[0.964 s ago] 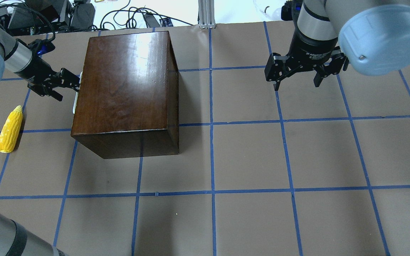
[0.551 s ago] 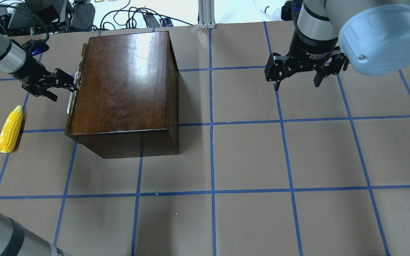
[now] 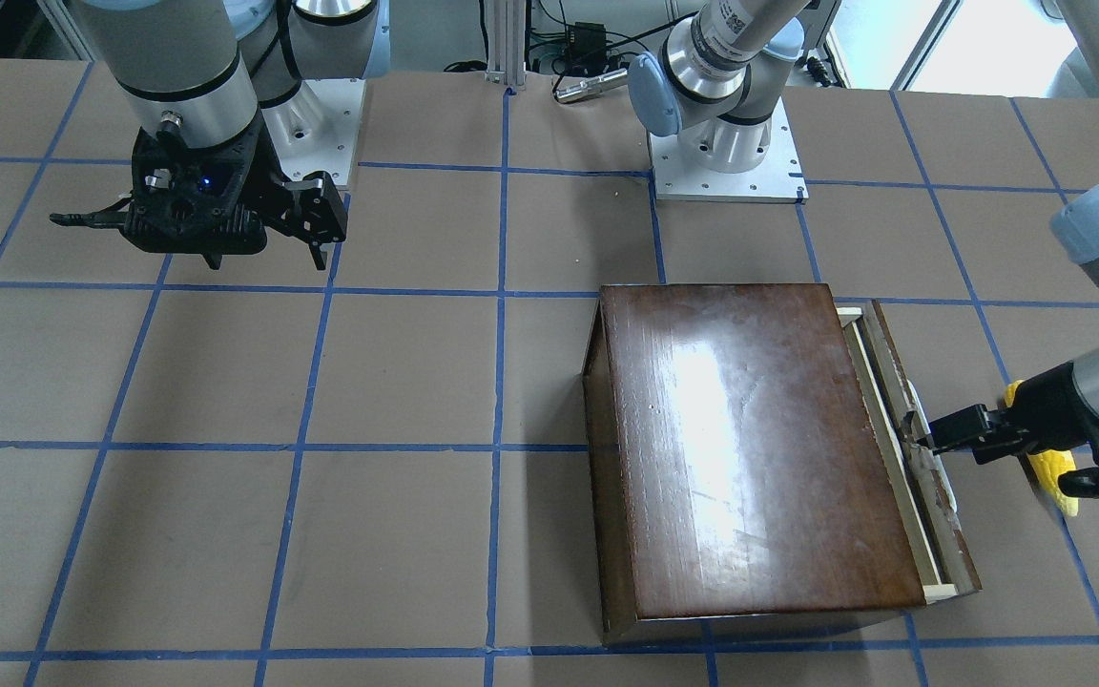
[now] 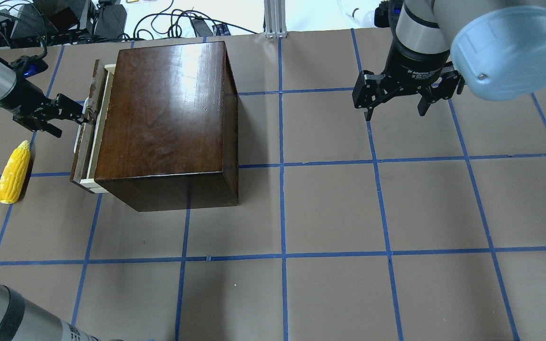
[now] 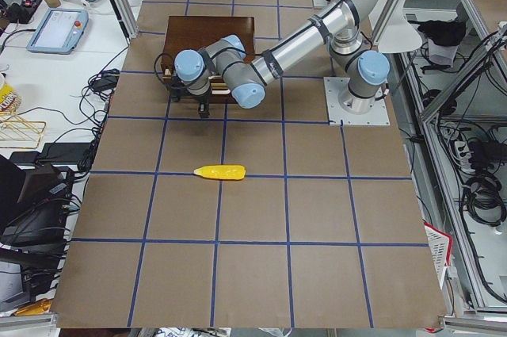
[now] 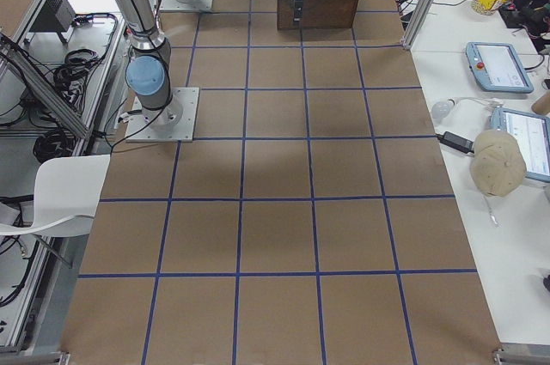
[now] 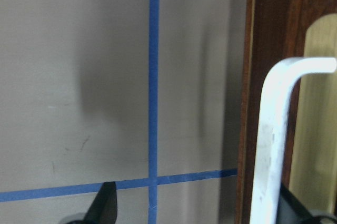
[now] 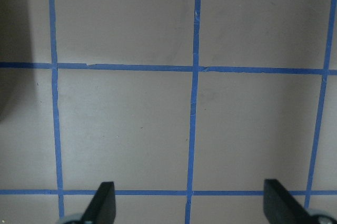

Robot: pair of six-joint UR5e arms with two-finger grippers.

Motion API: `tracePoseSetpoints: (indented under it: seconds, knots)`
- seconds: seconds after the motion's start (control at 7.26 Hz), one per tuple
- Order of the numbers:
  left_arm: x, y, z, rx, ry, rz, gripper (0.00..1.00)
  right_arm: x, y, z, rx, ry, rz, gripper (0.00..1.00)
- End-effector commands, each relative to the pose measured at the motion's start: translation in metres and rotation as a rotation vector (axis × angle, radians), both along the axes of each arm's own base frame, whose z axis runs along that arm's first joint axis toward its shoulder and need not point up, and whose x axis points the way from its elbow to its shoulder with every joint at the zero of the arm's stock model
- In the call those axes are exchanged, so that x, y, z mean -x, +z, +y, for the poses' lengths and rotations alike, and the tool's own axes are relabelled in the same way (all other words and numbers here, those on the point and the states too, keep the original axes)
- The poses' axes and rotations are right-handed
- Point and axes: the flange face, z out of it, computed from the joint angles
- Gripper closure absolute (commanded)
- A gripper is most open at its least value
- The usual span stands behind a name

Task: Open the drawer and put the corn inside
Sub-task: 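Pull the drawer handle outward with the left gripper to open the drawer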

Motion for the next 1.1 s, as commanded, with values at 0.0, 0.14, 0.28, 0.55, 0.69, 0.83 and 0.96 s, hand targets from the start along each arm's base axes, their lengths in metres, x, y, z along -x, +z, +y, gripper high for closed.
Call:
tracePoseSetpoints:
  seconds: [0.0, 0.14, 0.28, 0.55, 0.69, 0.83, 0.96]
  knots:
    - [-0.014, 0.000, 0.004, 0.004, 0.007, -0.001, 0.00, 0.000, 0.000, 0.000, 0.000, 0.000, 0.000, 0.00]
    - [-0.024, 0.000, 0.007, 0.006, 0.019, 0.001, 0.00, 0.000, 0.000, 0.000, 0.000, 0.000, 0.000, 0.00]
    - [-0.030, 0.001, 0.009, 0.013, 0.011, 0.000, 0.00, 0.000, 0.000, 0.000, 0.000, 0.000, 0.000, 0.00]
    - [-0.038, 0.001, 0.012, 0.013, 0.025, 0.000, 0.00, 0.000, 0.000, 0.000, 0.000, 0.000, 0.000, 0.00]
    - [-0.040, 0.001, 0.013, 0.013, 0.026, 0.000, 0.00, 0.000, 0.000, 0.000, 0.000, 0.000, 0.000, 0.00]
    - [-0.041, 0.000, 0.013, 0.012, 0.028, 0.001, 0.00, 0.000, 0.000, 0.000, 0.000, 0.000, 0.000, 0.00]
    - [-0.041, -0.002, 0.013, 0.009, 0.028, 0.002, 0.00, 0.000, 0.000, 0.000, 0.000, 0.000, 0.000, 0.00]
